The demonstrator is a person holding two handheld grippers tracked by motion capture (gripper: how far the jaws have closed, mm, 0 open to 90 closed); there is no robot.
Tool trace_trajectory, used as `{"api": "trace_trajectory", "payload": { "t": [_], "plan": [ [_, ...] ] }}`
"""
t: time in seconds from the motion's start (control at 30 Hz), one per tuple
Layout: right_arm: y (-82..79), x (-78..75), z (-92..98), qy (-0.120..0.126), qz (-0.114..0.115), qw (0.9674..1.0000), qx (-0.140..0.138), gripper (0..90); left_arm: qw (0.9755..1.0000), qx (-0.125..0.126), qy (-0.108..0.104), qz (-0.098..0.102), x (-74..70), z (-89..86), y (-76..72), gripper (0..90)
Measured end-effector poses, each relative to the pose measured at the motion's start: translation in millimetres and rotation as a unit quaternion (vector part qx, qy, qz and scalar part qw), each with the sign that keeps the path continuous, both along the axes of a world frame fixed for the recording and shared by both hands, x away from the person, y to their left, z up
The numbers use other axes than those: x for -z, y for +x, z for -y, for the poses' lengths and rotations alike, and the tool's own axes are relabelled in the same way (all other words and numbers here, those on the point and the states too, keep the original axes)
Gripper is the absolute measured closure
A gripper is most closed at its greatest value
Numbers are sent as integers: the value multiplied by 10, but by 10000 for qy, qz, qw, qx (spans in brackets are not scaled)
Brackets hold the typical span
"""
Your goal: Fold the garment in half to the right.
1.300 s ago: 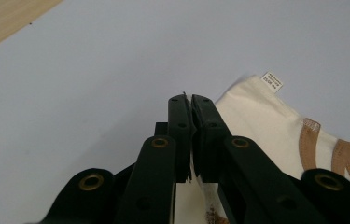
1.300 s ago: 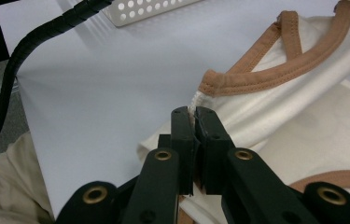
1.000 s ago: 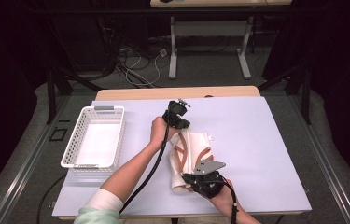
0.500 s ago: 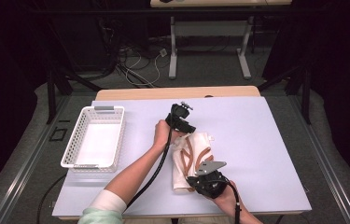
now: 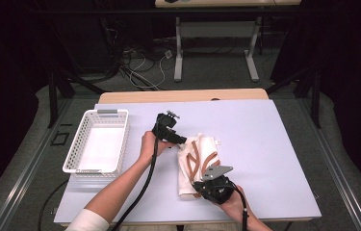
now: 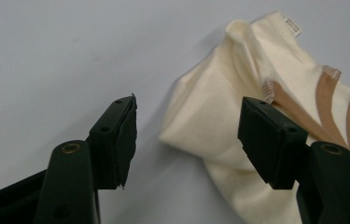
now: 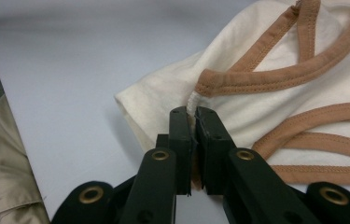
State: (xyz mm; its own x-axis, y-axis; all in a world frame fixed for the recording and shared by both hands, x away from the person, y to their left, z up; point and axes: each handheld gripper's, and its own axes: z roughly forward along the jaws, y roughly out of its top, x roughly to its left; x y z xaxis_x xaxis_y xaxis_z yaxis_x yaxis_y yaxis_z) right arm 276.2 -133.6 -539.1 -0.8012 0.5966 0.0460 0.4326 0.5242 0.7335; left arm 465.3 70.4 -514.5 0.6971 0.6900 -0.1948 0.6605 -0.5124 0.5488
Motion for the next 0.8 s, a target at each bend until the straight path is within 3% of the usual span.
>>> {"api": "trace_trajectory", "payload": {
  "t": [0.2, 0.3, 0.4, 0.53, 0.8],
  "plan": [
    [-1, 7, 14, -14, -28, 10000, 14, 853, 9992, 100, -280, -259, 74, -75, 9, 447],
    [-1, 10, 20, -18, -22, 10000, 23, 853, 9988, 228, -285, -323, 122, -60, 11, 506],
    [7, 24, 20, -64, -28, 10000, 21, 853, 9986, 244, -329, -325, 189, -42, 24, 604],
    [3, 37, 16, -50, -41, 10000, 60, 854, 9974, 233, -621, -280, 249, -18, 26, 802],
    [-25, 13, 27, -20, 19, 9999, 107, 858, 9988, 299, -386, -34, 201, 4, 64, 847]
  ]
}}
